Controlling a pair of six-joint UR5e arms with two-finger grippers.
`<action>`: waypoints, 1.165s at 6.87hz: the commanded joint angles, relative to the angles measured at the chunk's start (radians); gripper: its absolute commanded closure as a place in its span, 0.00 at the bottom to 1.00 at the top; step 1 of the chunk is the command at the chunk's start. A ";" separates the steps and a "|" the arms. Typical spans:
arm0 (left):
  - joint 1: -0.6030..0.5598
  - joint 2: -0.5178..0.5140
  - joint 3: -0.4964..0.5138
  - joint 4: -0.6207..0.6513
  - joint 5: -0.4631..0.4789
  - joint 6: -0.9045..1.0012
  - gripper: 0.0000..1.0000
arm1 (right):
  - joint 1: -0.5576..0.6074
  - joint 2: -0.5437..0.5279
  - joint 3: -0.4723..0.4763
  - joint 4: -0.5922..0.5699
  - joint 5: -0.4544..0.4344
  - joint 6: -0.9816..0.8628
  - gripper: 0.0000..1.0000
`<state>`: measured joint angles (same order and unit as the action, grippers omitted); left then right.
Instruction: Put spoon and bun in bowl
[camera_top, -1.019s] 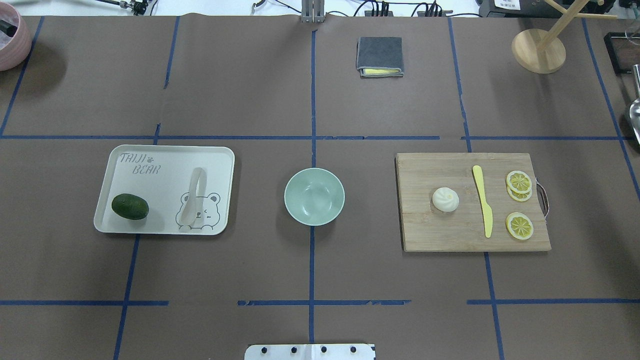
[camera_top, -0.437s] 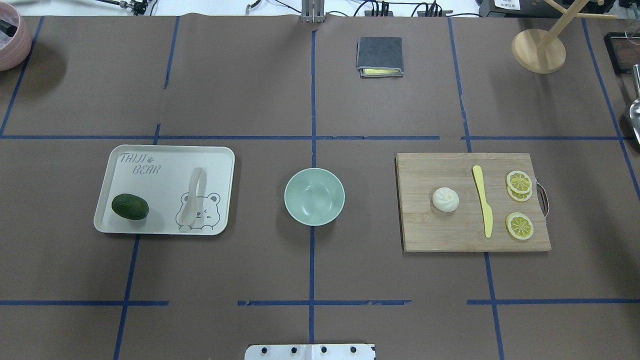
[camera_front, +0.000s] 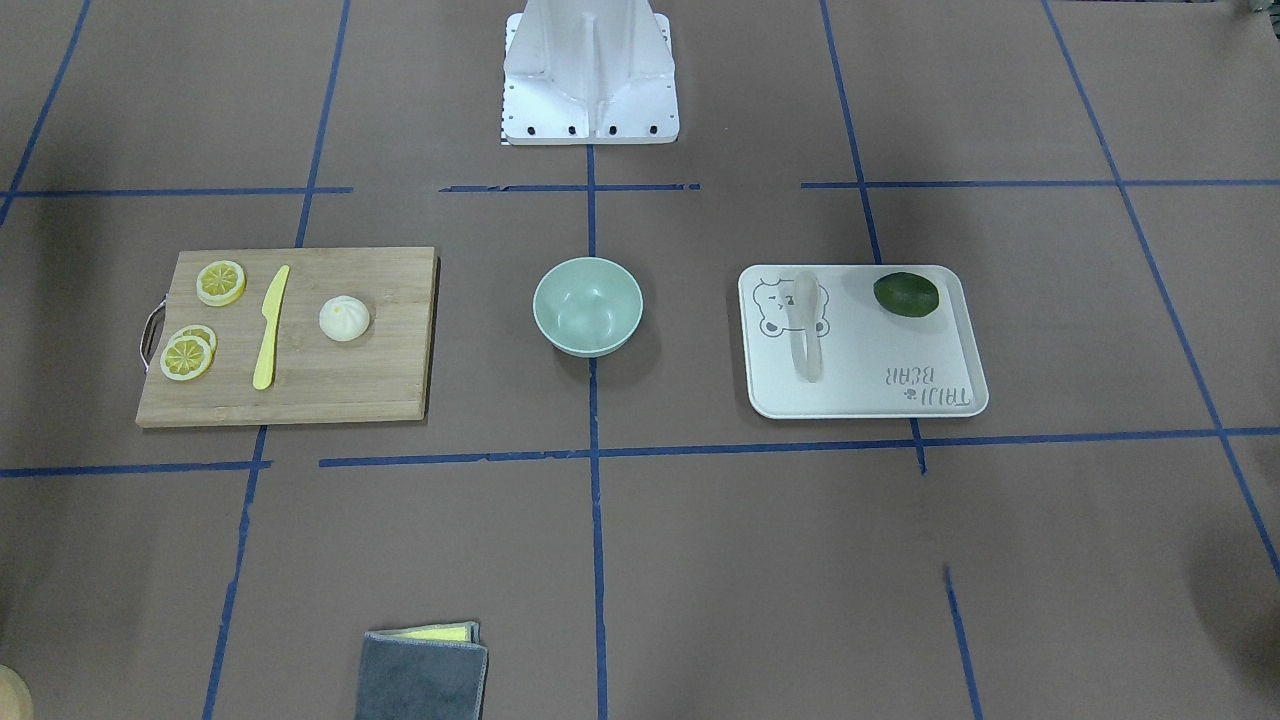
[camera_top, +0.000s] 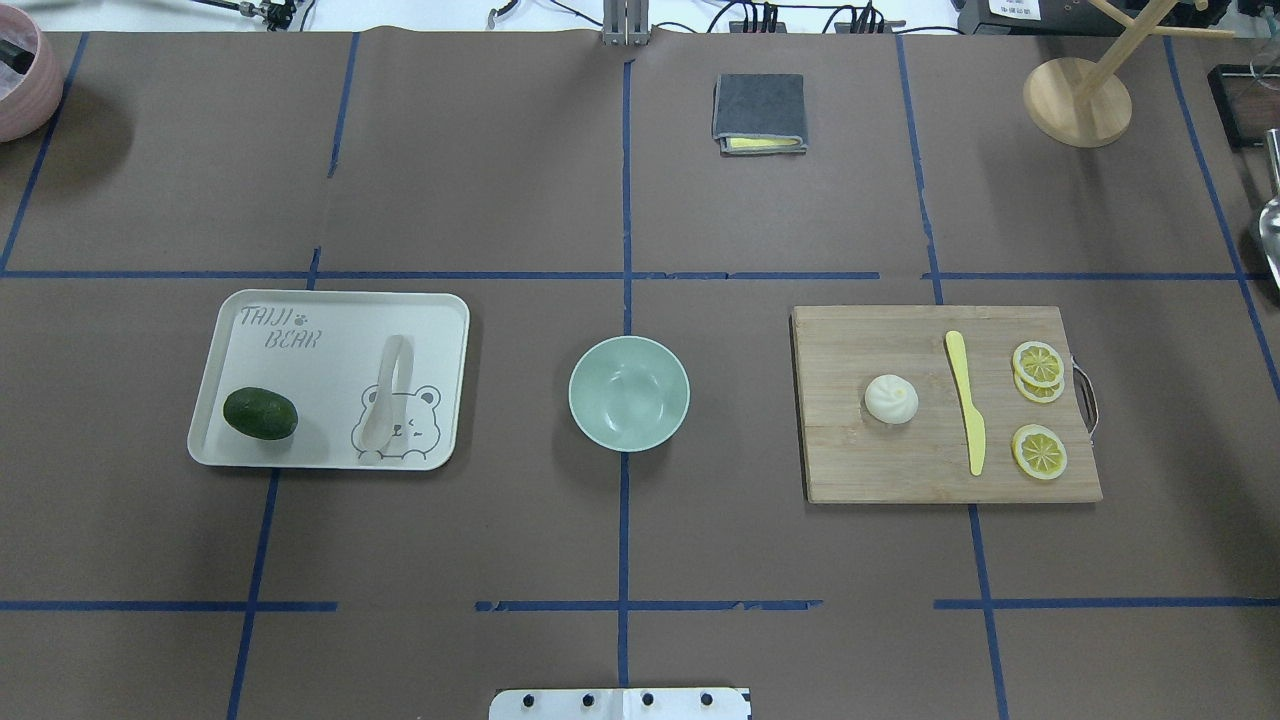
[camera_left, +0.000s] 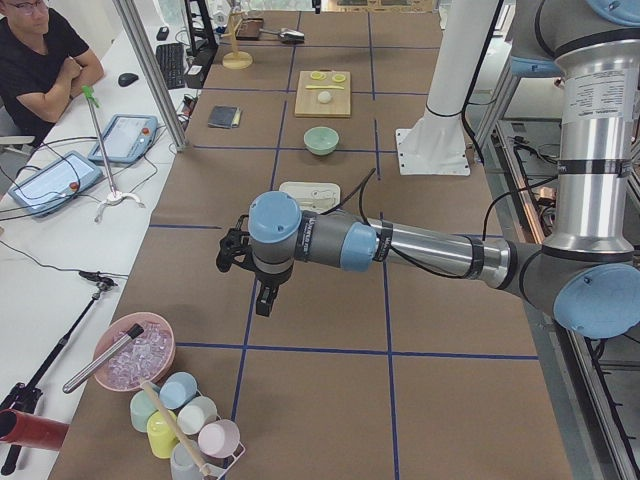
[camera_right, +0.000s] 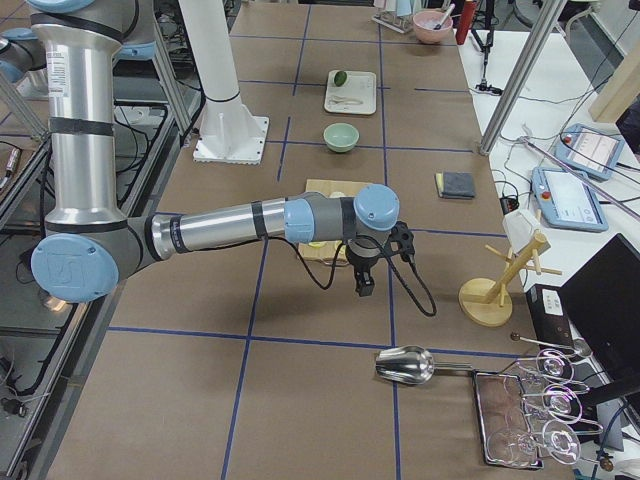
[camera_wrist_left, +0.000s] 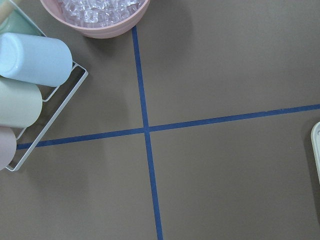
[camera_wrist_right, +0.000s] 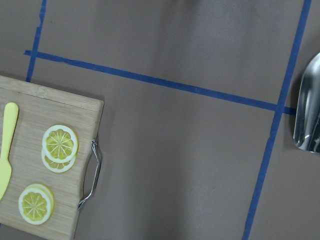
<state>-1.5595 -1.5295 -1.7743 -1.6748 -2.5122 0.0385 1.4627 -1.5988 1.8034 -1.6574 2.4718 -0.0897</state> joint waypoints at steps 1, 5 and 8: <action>0.208 -0.020 -0.020 -0.184 -0.045 -0.257 0.00 | -0.007 -0.050 -0.004 0.185 0.007 -0.007 0.00; 0.768 -0.291 -0.041 -0.312 0.336 -0.986 0.00 | -0.018 -0.066 -0.006 0.205 0.009 -0.001 0.00; 0.871 -0.370 0.091 -0.307 0.507 -0.996 0.07 | -0.038 -0.066 -0.022 0.203 0.009 0.011 0.00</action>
<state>-0.7103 -1.8784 -1.7190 -1.9820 -2.0394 -0.9510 1.4304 -1.6641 1.7856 -1.4540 2.4804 -0.0807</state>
